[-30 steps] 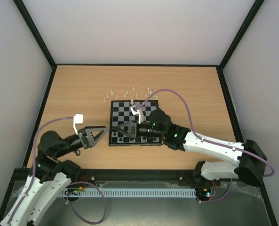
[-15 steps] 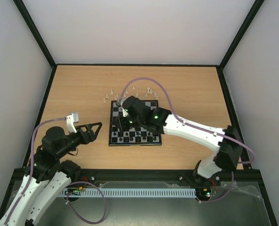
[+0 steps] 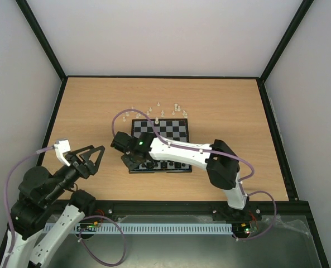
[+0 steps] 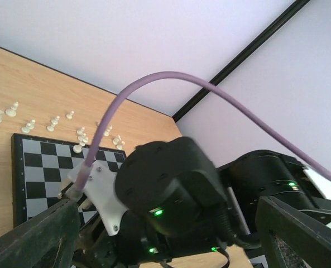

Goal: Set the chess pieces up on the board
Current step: Place the chess piece on the chessboard.

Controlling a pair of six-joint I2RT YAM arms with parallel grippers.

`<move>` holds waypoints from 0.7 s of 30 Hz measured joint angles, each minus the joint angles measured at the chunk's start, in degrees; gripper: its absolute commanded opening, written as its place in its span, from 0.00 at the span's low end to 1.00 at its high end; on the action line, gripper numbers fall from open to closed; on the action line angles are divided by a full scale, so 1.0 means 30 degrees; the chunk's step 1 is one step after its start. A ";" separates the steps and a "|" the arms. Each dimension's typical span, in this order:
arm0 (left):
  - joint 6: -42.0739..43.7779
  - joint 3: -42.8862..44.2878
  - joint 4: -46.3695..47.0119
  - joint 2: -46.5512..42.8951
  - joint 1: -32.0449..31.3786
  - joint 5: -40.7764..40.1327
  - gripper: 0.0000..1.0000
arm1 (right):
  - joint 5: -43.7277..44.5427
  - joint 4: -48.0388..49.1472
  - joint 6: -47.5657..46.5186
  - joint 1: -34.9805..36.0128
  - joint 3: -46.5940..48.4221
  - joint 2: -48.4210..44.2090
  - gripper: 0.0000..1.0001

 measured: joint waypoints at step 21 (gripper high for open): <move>0.0299 0.0444 -0.1457 -0.0539 -0.0153 -0.0211 0.90 | 0.0991 -0.2353 -0.0226 0.0554 0.1727 0.3126 0.11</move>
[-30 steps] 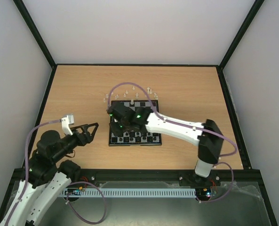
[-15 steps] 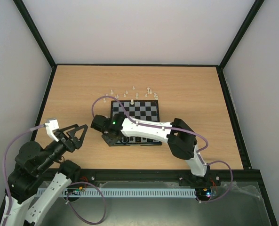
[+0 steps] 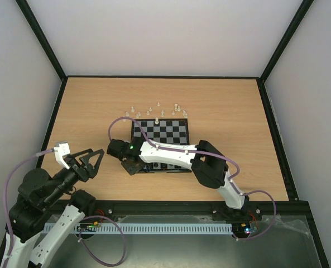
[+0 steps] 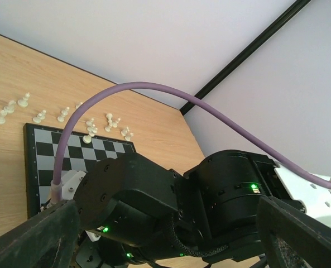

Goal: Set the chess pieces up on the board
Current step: Place the chess piece on the chessboard.

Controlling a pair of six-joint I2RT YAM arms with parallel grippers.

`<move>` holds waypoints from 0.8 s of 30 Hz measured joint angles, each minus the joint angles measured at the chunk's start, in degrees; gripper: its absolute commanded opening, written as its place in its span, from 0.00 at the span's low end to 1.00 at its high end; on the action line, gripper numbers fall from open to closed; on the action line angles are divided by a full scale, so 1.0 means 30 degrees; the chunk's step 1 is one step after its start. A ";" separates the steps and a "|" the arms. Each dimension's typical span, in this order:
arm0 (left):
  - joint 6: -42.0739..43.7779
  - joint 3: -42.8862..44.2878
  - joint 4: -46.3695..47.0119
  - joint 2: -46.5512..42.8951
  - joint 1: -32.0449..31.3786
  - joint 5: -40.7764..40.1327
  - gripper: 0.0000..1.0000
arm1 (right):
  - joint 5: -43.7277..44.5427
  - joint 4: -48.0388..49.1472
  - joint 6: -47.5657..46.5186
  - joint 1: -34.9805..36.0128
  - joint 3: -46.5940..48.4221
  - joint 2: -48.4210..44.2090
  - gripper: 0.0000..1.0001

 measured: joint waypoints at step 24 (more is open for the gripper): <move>0.0066 -0.0299 0.0007 -0.0007 -0.0182 -0.0124 0.90 | 0.0211 0.0109 -0.0204 -0.0262 0.0495 0.0780 0.15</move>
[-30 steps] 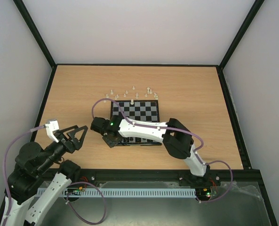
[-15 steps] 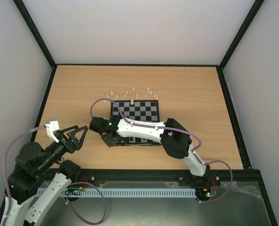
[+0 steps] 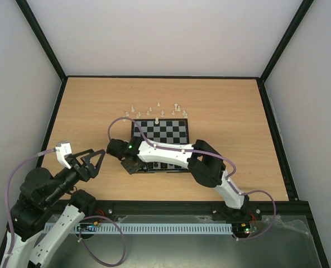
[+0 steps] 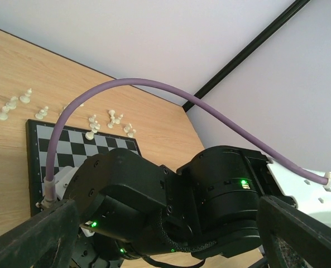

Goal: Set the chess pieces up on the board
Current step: Place the chess piece on the chessboard.

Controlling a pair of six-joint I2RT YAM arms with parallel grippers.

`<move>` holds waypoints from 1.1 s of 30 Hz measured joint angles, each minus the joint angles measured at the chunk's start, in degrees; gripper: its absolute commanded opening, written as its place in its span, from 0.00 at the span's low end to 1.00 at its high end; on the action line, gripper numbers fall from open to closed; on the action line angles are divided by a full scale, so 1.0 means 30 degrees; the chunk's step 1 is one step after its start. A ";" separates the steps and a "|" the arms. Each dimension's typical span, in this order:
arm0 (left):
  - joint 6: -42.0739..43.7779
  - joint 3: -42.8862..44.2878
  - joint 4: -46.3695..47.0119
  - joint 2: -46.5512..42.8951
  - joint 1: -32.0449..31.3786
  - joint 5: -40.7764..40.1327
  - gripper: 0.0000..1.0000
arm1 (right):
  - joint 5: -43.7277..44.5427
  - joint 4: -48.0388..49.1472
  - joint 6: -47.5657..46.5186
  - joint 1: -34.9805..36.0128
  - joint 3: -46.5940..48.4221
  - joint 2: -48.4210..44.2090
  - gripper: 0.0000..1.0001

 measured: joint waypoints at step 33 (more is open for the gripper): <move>0.0379 -0.0393 0.0546 0.1086 -0.0131 -0.0109 0.90 | 0.0204 0.1829 0.0437 -0.0131 -0.4029 -0.5559 0.48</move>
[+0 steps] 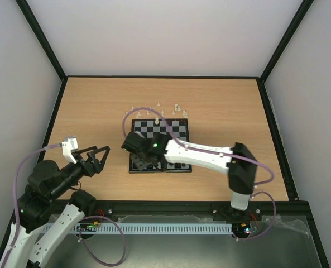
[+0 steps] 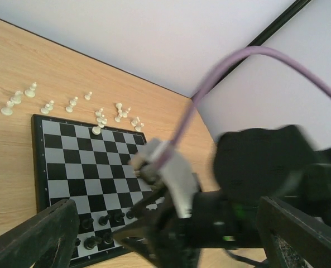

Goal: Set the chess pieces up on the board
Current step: Place the chess piece on the chessboard, then pick up the chess piece at the center of the board.

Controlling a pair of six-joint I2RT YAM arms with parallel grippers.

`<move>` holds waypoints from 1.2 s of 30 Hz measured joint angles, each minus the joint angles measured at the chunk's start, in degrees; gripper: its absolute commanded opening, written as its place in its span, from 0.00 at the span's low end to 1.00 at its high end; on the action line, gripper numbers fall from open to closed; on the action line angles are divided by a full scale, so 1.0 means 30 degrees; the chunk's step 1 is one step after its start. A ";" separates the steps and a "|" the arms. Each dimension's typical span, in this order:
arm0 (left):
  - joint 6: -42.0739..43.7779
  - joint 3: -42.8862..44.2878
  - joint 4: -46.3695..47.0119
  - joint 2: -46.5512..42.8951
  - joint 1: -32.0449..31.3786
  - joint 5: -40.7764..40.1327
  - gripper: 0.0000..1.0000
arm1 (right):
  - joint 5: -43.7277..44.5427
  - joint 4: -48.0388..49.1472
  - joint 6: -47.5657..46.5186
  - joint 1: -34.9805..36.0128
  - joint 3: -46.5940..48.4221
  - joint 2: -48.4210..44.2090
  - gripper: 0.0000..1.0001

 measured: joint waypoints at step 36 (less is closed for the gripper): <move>0.0131 -0.5042 0.8094 0.8269 0.0000 0.2725 0.99 | -0.0969 0.3614 0.0656 -1.2743 0.0539 -0.0991 0.42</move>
